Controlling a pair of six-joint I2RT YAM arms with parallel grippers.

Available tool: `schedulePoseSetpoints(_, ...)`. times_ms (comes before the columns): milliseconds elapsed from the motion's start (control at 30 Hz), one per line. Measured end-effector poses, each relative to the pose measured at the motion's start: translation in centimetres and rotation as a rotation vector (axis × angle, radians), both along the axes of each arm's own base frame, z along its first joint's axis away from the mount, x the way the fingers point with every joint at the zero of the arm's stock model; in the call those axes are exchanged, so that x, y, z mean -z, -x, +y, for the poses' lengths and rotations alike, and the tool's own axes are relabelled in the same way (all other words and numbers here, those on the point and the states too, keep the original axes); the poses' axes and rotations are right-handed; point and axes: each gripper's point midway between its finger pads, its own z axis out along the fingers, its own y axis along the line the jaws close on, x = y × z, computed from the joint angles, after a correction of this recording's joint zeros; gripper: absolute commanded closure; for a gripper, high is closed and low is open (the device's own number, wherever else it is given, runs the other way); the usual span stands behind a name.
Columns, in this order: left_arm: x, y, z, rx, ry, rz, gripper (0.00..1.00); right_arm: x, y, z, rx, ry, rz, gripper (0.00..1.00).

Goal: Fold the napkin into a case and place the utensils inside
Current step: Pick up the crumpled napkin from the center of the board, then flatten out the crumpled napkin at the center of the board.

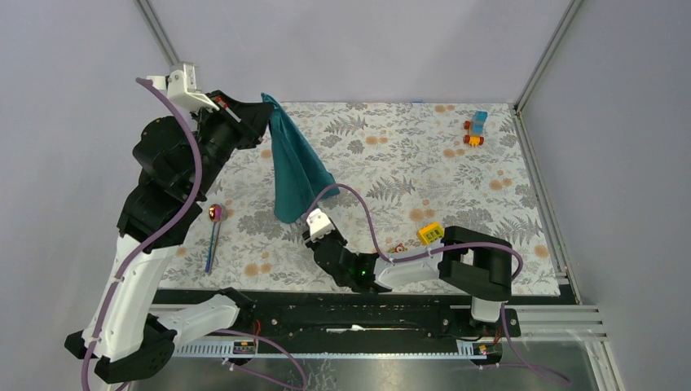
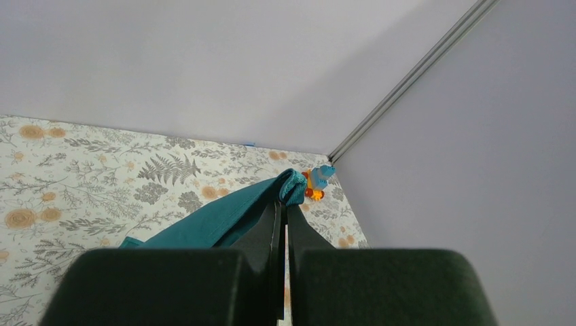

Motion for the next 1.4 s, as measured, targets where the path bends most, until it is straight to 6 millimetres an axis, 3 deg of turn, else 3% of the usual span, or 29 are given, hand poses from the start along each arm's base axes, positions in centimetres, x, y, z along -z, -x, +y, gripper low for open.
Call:
schedulePoseSetpoints(100, -0.2, 0.2, 0.2, -0.005, 0.004, -0.008, 1.0, 0.2, -0.2, 0.3, -0.003, -0.001, 0.004, 0.73)
schedulePoseSetpoints(200, -0.3, 0.2, 0.4, -0.014, 0.007, -0.01, 1.0, 0.2, -0.7, 0.5, -0.003, -0.017, 0.019, 1.0)
schedulePoseSetpoints(433, 0.1, -1.5, 2.0, -0.137, 0.005, -0.011, 1.0, 0.0, -4.2, -1.0, 0.039, 0.008, 0.046, 1.0)
schedulePoseSetpoints(533, 0.9, -4.3, 3.3, -0.268, -0.025, -0.013, 1.0, -0.8, -9.0, -3.2, 0.084, 0.069, 0.106, 1.0)
schedulePoseSetpoints(633, 1.4, -9.0, 4.5, -0.378, -0.048, -0.028, 1.0, -5.3, -17.5, -8.9, 0.241, 0.1, 0.097, 1.0)
schedulePoseSetpoints(733, 2.6, -15.0, 6.6, -0.451, -0.048, -0.012, 1.0, -11.2, -23.9, -15.1, 0.37, 0.118, 0.04, 1.0)
schedulePoseSetpoints(800, 3.2, -19.1, 8.2, -0.469, -0.025, -0.006, 1.0, -16.8, -27.3, -19.4, 0.44, 0.124, -0.026, 1.0)
schedulePoseSetpoints(867, 3.1, -22.4, 9.4, -0.459, 0.003, -0.022, 1.0, -22.2, -29.0, -22.1, 0.478, 0.122, -0.109, 1.0)
schedulePoseSetpoints(967, 0.9, -25.0, 10.1, -0.402, 0.038, -0.09, 1.0, -30.5, -28.9, -23.8, 0.479, 0.121, -0.251, 1.0)
schedulePoseSetpoints(1033, -1.3, -24.9, 9.4, -0.34, 0.052, -0.155, 1.0, -34.5, -27.8, -23.6, 0.455, 0.113, -0.32, 1.0)
schedulePoseSetpoints(1133, -4.6, -22.6, 8.7, -0.254, 0.068, -0.262, 1.0, -37.7, -25.9, -23.3, 0.41, 0.094, -0.367, 1.0)
schedulePoseSetpoints(1200, -4.7, -20.1, 8.7, -0.221, 0.069, -0.291, 1.0, -37.7, -24.6, -23.3, 0.372, 0.09, -0.355, 1.0)
schedulePoseSetpoints(1267, -3.2, -17.4, 9.2, -0.215, 0.071, -0.278, 1.0, -35.9, -23.1, -23.1, 0.324, 0.079, -0.313, 1.0)
schedulePoseSetpoints(1333, -0.5, -14.6, 10.0, -0.231, 0.072, -0.243, 1.0, -32.5, -21.4, -22.8, 0.261, 0.064, -0.235, 1.0)
schedulePoseSetpoints(1400, 3.0, -12.2, 10.8, -0.255, 0.076, -0.189, 1.0, -27.8, -19.5, -21.9, 0.19, 0.047, -0.13, 1.0)
